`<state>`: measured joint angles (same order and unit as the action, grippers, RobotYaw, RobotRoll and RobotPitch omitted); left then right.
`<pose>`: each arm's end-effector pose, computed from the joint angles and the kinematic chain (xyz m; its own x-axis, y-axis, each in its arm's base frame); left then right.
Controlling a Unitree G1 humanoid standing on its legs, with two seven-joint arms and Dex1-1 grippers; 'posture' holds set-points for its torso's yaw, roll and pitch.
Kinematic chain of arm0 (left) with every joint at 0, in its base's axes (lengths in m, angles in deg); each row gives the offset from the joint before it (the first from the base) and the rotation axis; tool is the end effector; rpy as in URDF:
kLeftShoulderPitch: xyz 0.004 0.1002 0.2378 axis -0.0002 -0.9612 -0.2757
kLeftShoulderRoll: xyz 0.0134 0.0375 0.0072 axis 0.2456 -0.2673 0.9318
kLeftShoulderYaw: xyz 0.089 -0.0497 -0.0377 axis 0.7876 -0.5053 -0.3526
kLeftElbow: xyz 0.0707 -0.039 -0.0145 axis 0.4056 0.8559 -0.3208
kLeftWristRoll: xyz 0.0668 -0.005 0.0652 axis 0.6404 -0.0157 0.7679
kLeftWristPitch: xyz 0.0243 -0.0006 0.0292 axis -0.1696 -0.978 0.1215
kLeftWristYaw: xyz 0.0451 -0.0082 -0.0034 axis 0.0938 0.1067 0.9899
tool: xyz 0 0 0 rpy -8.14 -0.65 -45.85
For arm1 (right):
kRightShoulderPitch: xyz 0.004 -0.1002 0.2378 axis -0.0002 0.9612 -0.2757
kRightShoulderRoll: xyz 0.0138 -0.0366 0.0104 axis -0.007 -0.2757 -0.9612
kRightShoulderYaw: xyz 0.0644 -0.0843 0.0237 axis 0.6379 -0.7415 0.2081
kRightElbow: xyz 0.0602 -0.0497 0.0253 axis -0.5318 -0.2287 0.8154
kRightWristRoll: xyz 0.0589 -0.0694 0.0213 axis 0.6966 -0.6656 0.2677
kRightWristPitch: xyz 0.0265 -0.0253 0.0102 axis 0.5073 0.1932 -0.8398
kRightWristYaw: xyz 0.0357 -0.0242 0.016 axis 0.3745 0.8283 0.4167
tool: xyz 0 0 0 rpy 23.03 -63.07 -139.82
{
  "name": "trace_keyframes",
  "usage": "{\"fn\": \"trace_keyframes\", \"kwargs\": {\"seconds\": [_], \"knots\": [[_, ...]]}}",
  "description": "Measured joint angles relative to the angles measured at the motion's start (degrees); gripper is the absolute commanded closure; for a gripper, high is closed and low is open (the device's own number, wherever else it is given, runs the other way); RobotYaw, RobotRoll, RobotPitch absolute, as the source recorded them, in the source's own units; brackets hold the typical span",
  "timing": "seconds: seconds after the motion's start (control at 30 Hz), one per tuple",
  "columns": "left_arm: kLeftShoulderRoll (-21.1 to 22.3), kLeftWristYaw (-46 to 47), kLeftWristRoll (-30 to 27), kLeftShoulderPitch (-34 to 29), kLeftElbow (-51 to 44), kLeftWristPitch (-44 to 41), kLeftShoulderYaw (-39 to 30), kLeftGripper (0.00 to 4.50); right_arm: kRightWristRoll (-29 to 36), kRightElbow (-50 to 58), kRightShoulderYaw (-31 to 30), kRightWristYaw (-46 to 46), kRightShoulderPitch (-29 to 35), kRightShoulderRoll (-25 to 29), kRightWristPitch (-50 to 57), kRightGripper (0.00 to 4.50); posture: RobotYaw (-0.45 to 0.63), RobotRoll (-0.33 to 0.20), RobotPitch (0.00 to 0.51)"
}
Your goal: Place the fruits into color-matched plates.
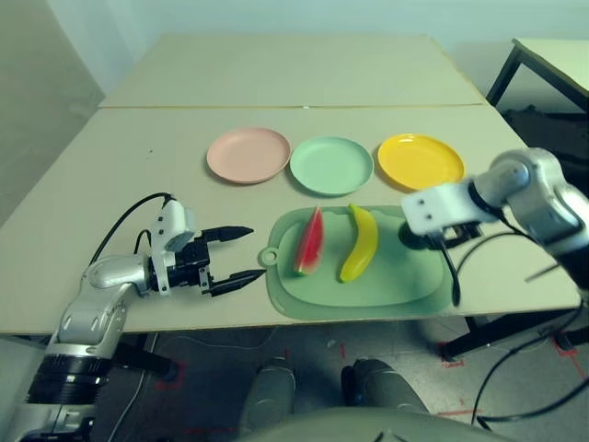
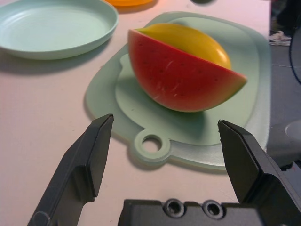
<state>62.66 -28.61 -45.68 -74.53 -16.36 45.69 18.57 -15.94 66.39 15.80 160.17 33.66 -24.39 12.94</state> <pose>0.1993 0.2948 0.1129 0.5083 -0.8205 -0.2615 0.8598 0.5008 0.0998 0.3221 -0.1787 0.2355 0.3268 0.3667 -0.8710 -0.8379 -0.3138 -0.4465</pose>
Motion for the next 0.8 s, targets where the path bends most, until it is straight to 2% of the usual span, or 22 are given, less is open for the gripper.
{"fn": "trace_keyframes", "kwargs": {"seconds": [0.17,0.37,0.5,0.67,0.7,0.8], "knots": [[-0.9,6.1,0.0,-0.7,-2.2,-1.7,-2.4,0.0,-4.0,-22.9,-0.4,-11.5,-11.0,-10.5,-10.6,1.6,0.16,0.0,0.077],[-1.0,9.8,-0.1,-2.8,-4.2,-3.2,-4.5,0.0,-9.3,-44.9,-2.0,-25.2,-19.2,-21.1,-19.8,1.6,0.17,0.0,0.084],[-1.0,10.6,-0.4,-3.7,-5.7,-3.9,-5.2,0.0,-12.2,-52.0,-3.0,-31.5,-19.7,-25.6,-21.8,1.6,0.18,0.0,0.088],[-1.0,10.9,-0.4,-3.8,-6.3,-4.3,-5.9,0.0,-15.3,-56.5,-4.0,-34.8,-19.3,-27.6,-22.1,1.6,0.18,0.0,0.093],[-1.0,10.8,-0.4,-3.7,-6.4,-4.4,-5.9,0.0,-16.1,-56.9,-4.6,-35.5,-18.9,-27.5,-22.3,0.86,0.18,0.0,0.093],[-1.1,10.8,-0.4,-3.1,-6.7,-4.8,-5.7,0.0,-17.3,-57.6,-4.7,-36.6,-17.7,-27.3,-22.7,0.02,0.16,0.0,0.094]]}}
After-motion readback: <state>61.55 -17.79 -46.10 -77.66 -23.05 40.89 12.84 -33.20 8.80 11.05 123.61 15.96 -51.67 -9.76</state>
